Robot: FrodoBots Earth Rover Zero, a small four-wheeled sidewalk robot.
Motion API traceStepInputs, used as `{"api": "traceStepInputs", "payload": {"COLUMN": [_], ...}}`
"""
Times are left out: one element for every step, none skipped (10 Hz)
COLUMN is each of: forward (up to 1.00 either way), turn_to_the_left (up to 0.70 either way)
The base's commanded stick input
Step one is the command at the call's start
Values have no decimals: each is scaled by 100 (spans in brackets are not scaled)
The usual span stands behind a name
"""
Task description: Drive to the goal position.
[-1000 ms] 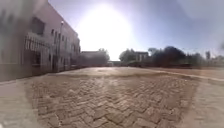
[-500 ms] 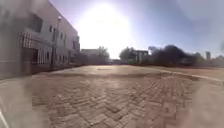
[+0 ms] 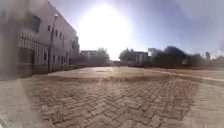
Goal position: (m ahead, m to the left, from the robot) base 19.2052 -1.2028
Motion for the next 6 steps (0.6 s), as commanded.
{"api": "traceStepInputs", "payload": {"forward": [100,100,100,100,100,100], "turn_to_the_left": [0,0,0,0,0,0]}}
